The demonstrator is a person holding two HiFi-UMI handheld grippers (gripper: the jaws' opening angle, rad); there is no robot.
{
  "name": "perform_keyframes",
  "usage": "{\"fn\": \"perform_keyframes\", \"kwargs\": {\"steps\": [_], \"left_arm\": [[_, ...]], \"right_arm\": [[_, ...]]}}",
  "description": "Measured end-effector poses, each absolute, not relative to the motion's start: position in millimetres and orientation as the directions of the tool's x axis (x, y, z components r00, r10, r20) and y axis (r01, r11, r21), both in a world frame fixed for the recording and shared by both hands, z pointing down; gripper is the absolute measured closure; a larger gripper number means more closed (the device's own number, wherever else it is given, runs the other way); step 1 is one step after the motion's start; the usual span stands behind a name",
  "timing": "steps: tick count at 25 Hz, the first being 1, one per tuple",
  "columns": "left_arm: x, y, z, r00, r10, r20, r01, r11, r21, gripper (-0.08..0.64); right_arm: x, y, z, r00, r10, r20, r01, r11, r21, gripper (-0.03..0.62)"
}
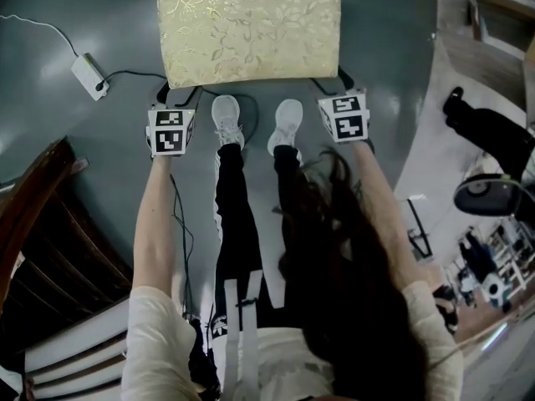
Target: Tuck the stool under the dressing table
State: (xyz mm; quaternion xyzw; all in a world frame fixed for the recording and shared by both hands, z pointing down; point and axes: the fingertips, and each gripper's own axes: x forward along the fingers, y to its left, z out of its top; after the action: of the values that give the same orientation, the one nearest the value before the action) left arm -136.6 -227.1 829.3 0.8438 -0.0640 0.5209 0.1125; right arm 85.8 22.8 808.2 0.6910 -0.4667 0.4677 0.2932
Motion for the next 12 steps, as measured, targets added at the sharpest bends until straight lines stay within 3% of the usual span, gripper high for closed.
{"fn": "perform_keyframes", "kwargs": {"steps": [5,8,12], "left_arm": [[-137.9,-232.8,837.5,0.429,-0.025,0.903,-0.219,-0.973,0.078,0.254],[-133.9,-236.5,837.7,0.432,-0.06,0.9,-0.209,-0.977,0.035,0.311],[-132.9,-237.5,839.3,0.437,-0.072,0.897,-0.213,-0.977,0.026,0.322]], "right_arm": [[86.6,19.1,813.4,0.107,-0.37,0.923,-0.919,-0.391,-0.05,0.294],[88.5,17.2,815.3,0.112,-0.368,0.923,-0.923,-0.383,-0.041,0.335],[90.4,15.9,816.0,0.114,-0.364,0.924,-0.923,-0.384,-0.037,0.344]]}}
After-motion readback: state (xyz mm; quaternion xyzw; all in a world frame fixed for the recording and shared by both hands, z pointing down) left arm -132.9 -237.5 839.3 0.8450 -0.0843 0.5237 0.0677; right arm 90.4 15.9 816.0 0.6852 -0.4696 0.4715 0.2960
